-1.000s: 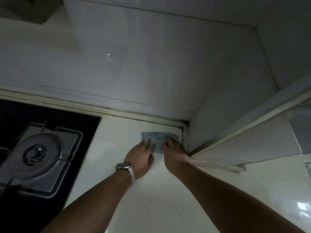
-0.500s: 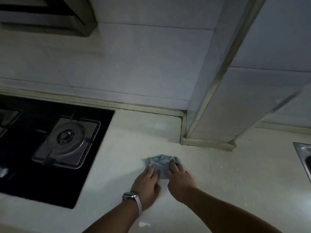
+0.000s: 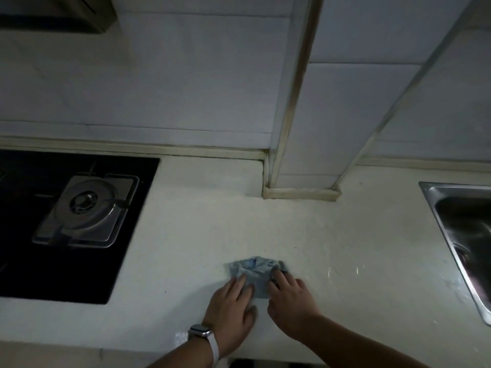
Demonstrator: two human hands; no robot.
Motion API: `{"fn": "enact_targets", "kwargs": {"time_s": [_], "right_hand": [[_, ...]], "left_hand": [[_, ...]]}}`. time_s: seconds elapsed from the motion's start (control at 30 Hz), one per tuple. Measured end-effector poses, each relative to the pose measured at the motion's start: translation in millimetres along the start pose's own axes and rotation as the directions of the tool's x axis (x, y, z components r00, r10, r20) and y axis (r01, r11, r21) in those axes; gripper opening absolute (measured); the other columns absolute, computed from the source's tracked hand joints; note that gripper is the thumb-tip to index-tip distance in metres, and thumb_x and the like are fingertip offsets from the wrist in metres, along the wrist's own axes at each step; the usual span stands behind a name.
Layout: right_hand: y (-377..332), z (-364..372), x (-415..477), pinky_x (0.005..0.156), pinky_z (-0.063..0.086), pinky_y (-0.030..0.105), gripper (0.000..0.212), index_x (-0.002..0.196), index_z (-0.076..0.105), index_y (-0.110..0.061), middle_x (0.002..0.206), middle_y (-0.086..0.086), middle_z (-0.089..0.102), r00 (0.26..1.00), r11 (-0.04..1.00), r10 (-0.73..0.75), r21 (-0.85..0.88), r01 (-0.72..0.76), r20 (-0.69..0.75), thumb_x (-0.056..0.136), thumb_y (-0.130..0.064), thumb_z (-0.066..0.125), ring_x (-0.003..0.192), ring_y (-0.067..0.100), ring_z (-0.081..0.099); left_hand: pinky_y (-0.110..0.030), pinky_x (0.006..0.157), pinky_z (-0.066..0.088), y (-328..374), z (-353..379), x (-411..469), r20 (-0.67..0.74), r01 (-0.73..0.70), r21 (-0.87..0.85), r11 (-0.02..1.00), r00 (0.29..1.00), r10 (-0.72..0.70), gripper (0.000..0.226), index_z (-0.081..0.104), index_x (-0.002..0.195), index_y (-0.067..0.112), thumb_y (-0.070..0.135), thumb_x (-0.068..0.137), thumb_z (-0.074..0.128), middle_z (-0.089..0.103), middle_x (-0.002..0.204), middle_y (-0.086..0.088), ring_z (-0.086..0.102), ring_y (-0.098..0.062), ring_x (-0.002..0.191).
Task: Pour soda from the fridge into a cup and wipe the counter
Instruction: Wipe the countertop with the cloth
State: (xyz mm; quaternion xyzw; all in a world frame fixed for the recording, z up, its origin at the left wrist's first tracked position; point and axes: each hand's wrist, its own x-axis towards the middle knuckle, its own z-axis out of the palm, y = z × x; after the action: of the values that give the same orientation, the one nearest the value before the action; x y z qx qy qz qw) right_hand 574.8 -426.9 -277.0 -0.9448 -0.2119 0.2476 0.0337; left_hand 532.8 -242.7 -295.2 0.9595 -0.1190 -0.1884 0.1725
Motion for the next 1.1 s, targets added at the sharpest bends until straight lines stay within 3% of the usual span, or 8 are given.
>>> {"fn": "enact_targets", "kwargs": {"time_s": [0.07, 0.2, 0.37, 0.6, 0.7, 0.8, 0.9, 1.1], "right_hand": [[-2, 2, -2, 0.085, 0.055, 0.041, 0.047, 0.115, 0.064, -0.019, 0.127, 0.009, 0.061, 1.000, 1.000, 0.021, 0.003, -0.021, -0.020, 0.070, -0.033, 0.063, 0.113, 0.029, 0.061], [1, 7, 0, 0.103, 0.042, 0.042, 0.061, 0.132, 0.058, -0.018, 0.143, 0.009, 0.053, 0.992, 1.000, -0.013, 0.007, 0.014, -0.123, 0.074, -0.037, 0.064, 0.130, 0.030, 0.053], [9, 13, -1, 0.120, 0.003, 0.040, 0.057, 0.157, 0.010, -0.020, 0.165, 0.002, -0.005, 0.997, 0.995, -0.058, 0.080, 0.062, -0.060, 0.104, -0.031, 0.029, 0.152, 0.025, -0.005], [34, 13, -16, 0.117, 0.016, 0.044, 0.056, 0.142, 0.047, -0.015, 0.158, 0.011, 0.032, 0.994, 0.998, 0.026, 0.059, -0.020, -0.102, 0.098, -0.039, 0.021, 0.146, 0.033, 0.026], [57, 20, -27, 0.108, 0.039, 0.045, 0.039, 0.125, 0.062, -0.014, 0.140, 0.015, 0.055, 0.987, 0.994, 0.106, 0.035, -0.103, -0.118, 0.093, -0.035, 0.051, 0.132, 0.036, 0.049], [81, 25, -41, 0.108, 0.037, 0.049, 0.053, 0.136, 0.053, -0.013, 0.144, 0.018, 0.050, 0.985, 0.987, 0.151, 0.063, -0.146, -0.079, 0.088, -0.032, 0.063, 0.134, 0.041, 0.045], [107, 29, -59, 0.118, 0.012, 0.051, 0.058, 0.153, 0.026, -0.011, 0.161, 0.020, 0.016, 0.989, 0.990, 0.140, 0.018, -0.139, -0.056, 0.101, -0.033, 0.040, 0.147, 0.044, 0.014], [141, 35, -85, 0.113, -0.007, 0.045, 0.072, 0.156, 0.010, -0.015, 0.163, 0.017, -0.005, 0.971, 0.971, 0.236, 0.055, -0.234, -0.044, 0.093, -0.050, 0.004, 0.149, 0.042, -0.005]], "left_hand": [[-0.036, 0.089, 0.054, 1, -5, 2, -0.077, -0.003, -0.022, 1.000, 0.997, 0.001, 0.047, 0.066, 0.121, 0.018, 0.042, 0.081, 0.058, 0.060, 0.133, -0.007, 0.059, -0.027, 0.117], [-0.040, 0.100, 0.048, -4, -9, 15, -0.106, 0.013, 0.065, 0.998, 0.994, -0.006, 0.053, 0.058, 0.133, 0.014, 0.037, 0.086, 0.049, 0.051, 0.144, -0.011, 0.051, -0.029, 0.128], [-0.037, 0.096, 0.050, -2, 4, 24, 0.016, 0.045, 0.092, 0.995, 0.999, -0.047, 0.058, 0.051, 0.139, 0.011, 0.039, 0.090, 0.036, 0.050, 0.145, -0.012, 0.054, -0.032, 0.127], [-0.026, 0.117, -0.008, 45, 2, 41, 0.028, -0.026, 0.083, 0.996, 0.999, 0.024, 0.069, 0.031, 0.149, 0.008, 0.038, 0.090, 0.011, 0.019, 0.158, -0.007, 0.026, -0.029, 0.146], [-0.022, 0.116, -0.004, 75, 16, 53, 0.077, -0.054, 0.007, 0.999, 0.996, 0.054, 0.073, 0.021, 0.153, 0.013, 0.043, 0.089, 0.004, 0.008, 0.161, -0.003, 0.014, -0.026, 0.149], [-0.021, 0.116, 0.000, 102, 28, 64, 0.131, -0.045, -0.032, 0.998, 0.990, 0.049, 0.055, 0.006, 0.155, 0.022, 0.030, 0.104, 0.023, -0.002, 0.164, -0.001, -0.004, -0.020, 0.150], [-0.022, 0.116, -0.003, 135, 30, 72, 0.170, -0.104, 0.024, 0.994, 0.980, 0.099, 0.056, 0.003, 0.155, 0.018, 0.022, 0.105, 0.027, -0.005, 0.164, -0.003, -0.006, -0.021, 0.150], [-0.031, 0.122, 0.005, 176, 45, 89, 0.230, -0.121, 0.076, 0.990, 0.968, 0.101, 0.057, 0.004, 0.156, 0.019, 0.023, 0.104, 0.027, -0.005, 0.164, -0.003, -0.005, -0.022, 0.150]]}}
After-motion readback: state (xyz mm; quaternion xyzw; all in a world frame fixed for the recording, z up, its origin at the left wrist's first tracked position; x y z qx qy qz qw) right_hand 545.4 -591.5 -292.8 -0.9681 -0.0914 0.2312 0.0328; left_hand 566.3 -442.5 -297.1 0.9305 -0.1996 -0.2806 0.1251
